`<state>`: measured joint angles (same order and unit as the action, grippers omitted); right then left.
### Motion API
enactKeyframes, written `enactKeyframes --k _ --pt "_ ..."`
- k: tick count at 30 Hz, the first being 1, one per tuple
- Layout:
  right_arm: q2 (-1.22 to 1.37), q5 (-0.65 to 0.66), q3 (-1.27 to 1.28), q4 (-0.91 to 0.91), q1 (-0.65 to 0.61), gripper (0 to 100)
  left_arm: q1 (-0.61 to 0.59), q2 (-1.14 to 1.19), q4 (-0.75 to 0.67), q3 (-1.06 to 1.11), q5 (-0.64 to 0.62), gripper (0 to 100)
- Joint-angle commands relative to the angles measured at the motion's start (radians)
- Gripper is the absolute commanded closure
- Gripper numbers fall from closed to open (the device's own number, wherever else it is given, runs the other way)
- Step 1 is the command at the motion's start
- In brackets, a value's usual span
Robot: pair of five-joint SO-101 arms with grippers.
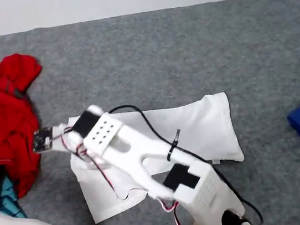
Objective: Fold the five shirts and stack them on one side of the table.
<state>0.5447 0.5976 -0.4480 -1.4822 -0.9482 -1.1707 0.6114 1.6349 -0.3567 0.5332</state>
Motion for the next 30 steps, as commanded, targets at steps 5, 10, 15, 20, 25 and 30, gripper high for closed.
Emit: enactKeyframes --k 5,10,15,20,25,30 --pt "0.015 0.071 -0.046 0.070 0.056 98.7 0.018 -0.005 -0.005 -0.008 0.009 100" --pt "0.047 0.091 -0.046 0.093 0.084 98.7 0.014 -0.003 -0.005 -0.008 0.009 100" --pt "0.073 0.114 -0.121 0.113 0.113 98.5 0.012 -0.003 -0.005 -0.007 0.009 100" --pt "0.120 0.138 -0.219 0.105 0.116 98.4 0.012 -0.003 -0.005 -0.005 0.009 100" --pt "0.160 0.137 -0.259 0.102 0.116 97.0 0.012 -0.003 -0.005 -0.004 0.009 100" --pt "0.163 0.133 -0.287 0.018 0.116 81.8 0.012 -0.003 -0.005 -0.004 0.011 100"
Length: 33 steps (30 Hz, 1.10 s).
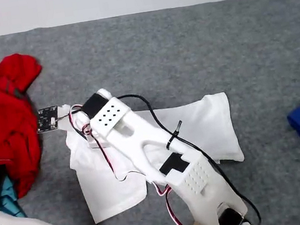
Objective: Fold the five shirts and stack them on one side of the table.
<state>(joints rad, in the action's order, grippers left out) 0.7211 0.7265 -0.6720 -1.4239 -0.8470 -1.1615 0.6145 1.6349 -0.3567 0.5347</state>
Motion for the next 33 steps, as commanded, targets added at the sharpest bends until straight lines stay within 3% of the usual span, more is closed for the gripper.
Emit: enactKeyframes --k 1,11,18,25,33 --pt "-0.015 0.005 -0.078 -0.062 0.018 80.4 0.003 -0.006 -0.005 -0.004 0.009 100" --pt "-0.012 0.005 -0.313 -0.372 0.059 82.9 0.003 -0.006 -0.003 -0.004 0.009 100" --pt "-0.071 -0.005 -0.127 -0.371 0.124 98.3 0.002 -0.006 -0.003 -0.004 0.009 100" --pt "-0.176 -0.048 0.137 -0.364 0.154 98.8 -0.003 -0.006 -0.003 -0.007 0.011 100" --pt "-0.140 -0.048 0.272 -0.288 0.186 98.8 0.003 -0.006 -0.005 -0.007 0.011 100"
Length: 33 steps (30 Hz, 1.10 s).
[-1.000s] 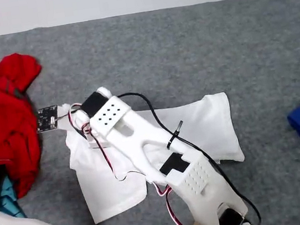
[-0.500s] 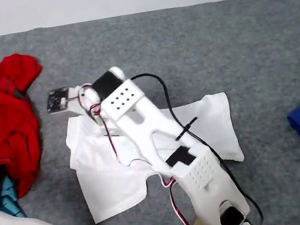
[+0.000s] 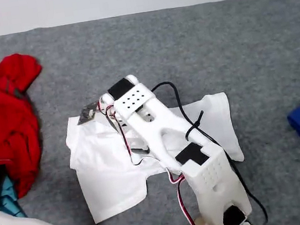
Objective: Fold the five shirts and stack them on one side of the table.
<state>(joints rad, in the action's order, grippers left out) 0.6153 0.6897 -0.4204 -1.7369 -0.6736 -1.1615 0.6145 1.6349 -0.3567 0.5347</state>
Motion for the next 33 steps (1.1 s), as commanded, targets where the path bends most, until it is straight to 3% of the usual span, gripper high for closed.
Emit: enactKeyframes --k 1,7,15,24,33 --pt "-0.022 -0.011 0.037 0.045 0.015 98.8 0.003 -0.006 -0.005 -0.007 0.011 100" --pt "0.015 -0.009 0.049 0.104 0.030 98.8 0.000 -0.006 -0.006 -0.007 0.012 100" --pt "-0.054 -0.011 0.057 -0.021 0.030 98.8 0.002 -0.006 -0.003 -0.007 0.038 100" --pt "-0.053 -0.011 0.241 0.142 0.001 98.8 0.003 -0.006 -0.003 -0.007 0.035 100" --pt "-0.177 -0.011 0.035 0.001 0.036 98.8 -0.003 -0.014 -0.002 -0.007 0.038 100"
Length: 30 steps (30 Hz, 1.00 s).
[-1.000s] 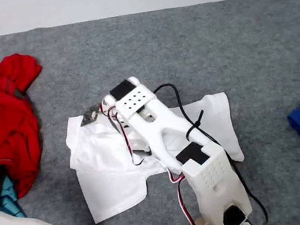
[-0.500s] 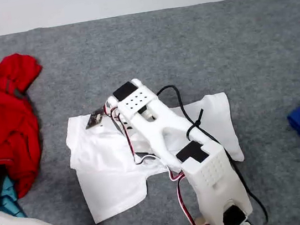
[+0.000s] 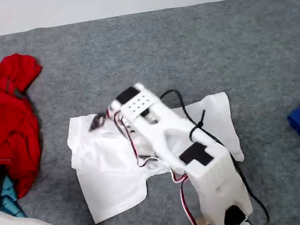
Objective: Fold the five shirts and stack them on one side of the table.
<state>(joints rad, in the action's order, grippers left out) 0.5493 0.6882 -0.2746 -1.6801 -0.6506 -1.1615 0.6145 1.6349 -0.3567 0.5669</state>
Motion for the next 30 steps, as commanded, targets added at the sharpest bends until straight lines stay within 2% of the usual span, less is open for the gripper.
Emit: enactKeyframes --k 1,6,11,19,23,30 --pt "-0.124 -0.009 -0.141 -0.077 0.010 98.8 -0.002 -0.014 -0.002 -0.007 0.006 100" --pt "-0.150 -0.041 -0.187 -0.102 -0.036 98.8 0.003 -0.014 -0.002 -0.007 0.006 100" --pt "-0.051 -0.074 -0.186 -0.097 -0.094 98.8 0.003 -0.014 -0.002 -0.007 0.006 100" --pt "0.156 -0.064 -0.198 0.035 -0.031 98.8 -0.003 -0.014 -0.002 -0.007 0.006 100" --pt "0.117 -0.068 -0.281 -0.022 -0.038 98.8 -0.005 -0.014 -0.002 -0.007 0.006 100" --pt "0.039 -0.068 -0.454 -0.102 -0.124 98.8 0.005 -0.014 -0.002 -0.007 0.006 100"
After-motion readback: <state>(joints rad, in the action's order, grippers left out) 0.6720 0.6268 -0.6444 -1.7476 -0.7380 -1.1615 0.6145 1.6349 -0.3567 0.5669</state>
